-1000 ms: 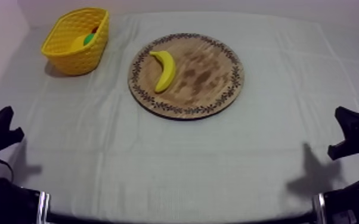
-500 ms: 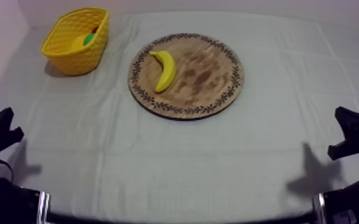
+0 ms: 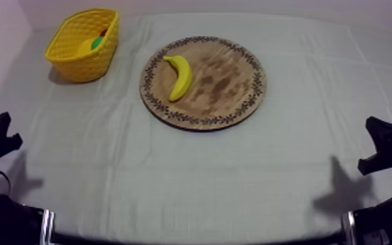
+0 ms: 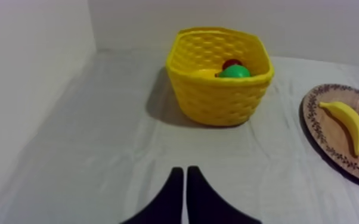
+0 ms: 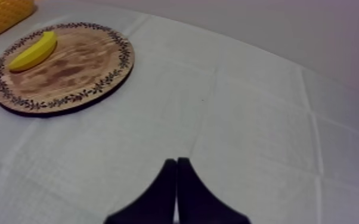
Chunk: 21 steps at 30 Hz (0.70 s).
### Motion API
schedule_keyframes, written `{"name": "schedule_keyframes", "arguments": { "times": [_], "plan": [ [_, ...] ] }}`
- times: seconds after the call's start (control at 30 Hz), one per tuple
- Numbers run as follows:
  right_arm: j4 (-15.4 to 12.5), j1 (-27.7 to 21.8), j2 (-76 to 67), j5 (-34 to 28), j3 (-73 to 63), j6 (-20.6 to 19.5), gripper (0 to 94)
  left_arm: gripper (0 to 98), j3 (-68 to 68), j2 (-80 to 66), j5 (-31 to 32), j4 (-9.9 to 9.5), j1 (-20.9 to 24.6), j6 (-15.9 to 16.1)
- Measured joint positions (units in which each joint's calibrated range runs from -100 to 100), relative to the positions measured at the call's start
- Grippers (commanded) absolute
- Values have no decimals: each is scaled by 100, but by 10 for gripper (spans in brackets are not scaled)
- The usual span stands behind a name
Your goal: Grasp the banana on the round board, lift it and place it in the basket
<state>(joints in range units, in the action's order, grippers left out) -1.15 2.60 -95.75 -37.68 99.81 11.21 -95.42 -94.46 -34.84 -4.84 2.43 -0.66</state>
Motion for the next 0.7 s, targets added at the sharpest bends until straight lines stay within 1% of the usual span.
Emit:
{"name": "schedule_keyframes", "arguments": {
  "times": [0.23,0.37,0.43,0.6,0.7],
  "plan": [
    [0,0,0,0,0,0,3,0,1022,934,-37,1,-110,-56],
    [0,0,0,0,0,0,3,0,1890,1606,-239,-22,-222,-79],
    [0,0,0,0,0,0,3,0,2311,1972,-376,-73,-298,-120],
    [0,0,0,0,0,0,3,0,3464,2859,-802,-295,-527,-275],
    [0,0,0,0,0,0,3,0,4166,3349,-1131,-380,-650,-299]
  ]
}}
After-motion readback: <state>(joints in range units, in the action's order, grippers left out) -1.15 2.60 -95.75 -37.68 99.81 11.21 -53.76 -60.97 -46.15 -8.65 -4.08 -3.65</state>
